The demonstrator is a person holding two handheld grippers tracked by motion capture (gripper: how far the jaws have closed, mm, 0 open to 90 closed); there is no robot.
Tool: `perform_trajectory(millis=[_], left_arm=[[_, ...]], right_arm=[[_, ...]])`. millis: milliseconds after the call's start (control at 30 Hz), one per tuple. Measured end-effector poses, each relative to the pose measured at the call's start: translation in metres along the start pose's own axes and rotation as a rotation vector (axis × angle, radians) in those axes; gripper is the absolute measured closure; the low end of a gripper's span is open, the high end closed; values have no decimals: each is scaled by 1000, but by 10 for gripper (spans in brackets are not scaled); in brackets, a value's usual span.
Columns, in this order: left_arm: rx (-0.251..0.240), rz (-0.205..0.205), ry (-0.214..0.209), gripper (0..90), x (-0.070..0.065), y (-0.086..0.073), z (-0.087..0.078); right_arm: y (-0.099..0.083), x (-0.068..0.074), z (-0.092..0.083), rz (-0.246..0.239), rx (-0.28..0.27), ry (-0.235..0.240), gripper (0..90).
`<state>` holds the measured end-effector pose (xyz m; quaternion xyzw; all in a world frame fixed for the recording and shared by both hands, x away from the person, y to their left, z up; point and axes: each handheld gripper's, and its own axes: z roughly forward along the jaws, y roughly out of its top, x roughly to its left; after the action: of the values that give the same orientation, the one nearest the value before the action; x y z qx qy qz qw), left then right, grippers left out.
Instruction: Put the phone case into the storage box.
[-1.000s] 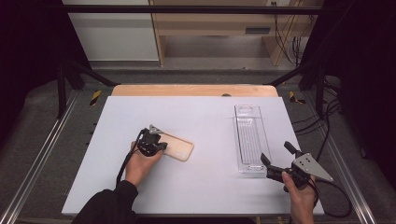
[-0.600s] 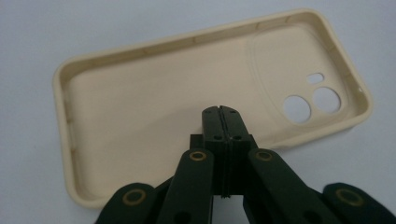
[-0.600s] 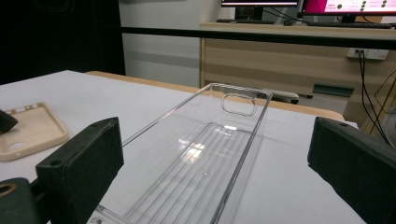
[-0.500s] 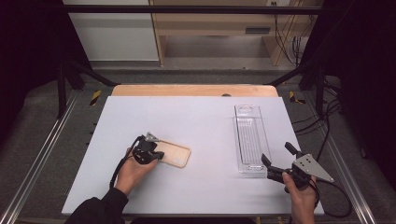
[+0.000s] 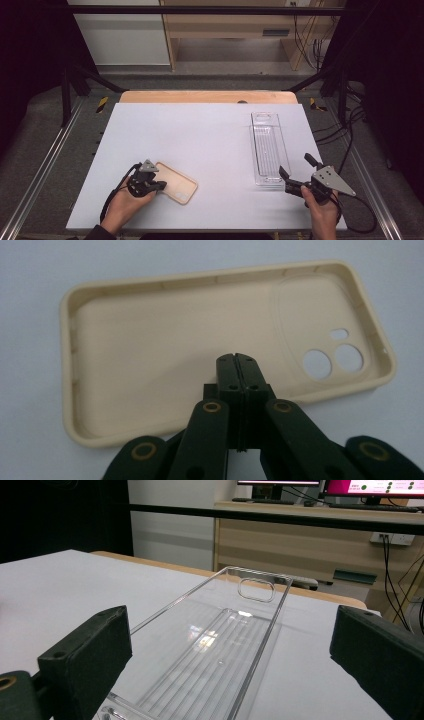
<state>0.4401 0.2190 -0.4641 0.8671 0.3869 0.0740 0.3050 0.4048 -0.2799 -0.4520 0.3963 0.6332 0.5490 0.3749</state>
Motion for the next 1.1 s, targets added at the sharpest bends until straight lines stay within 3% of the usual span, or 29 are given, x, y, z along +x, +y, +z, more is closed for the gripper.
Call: perform_trajectory(millis=[233,400,533,567,900,1100], left_arm=[[-5,8,-11,900,-4,-14,-9],[-57,9,-7,900,-5,-22,-9],[-110,-25,-19,900,-3,-29,-9],[-138,-54,-31,900,-1,-32,-8],[-147,-55,-37,900,1,-34,-9],[-149,-33,-5,900,-4,-34,-9]], right_arm=[[1,2,0,-11,-4,-4,30],[7,4,-3,-9,-30,-6,25],[12,7,-6,11,-40,-12,26],[13,8,-6,17,-33,-14,26],[21,19,-4,-13,15,-10,25],[35,31,5,-29,38,28,26]])
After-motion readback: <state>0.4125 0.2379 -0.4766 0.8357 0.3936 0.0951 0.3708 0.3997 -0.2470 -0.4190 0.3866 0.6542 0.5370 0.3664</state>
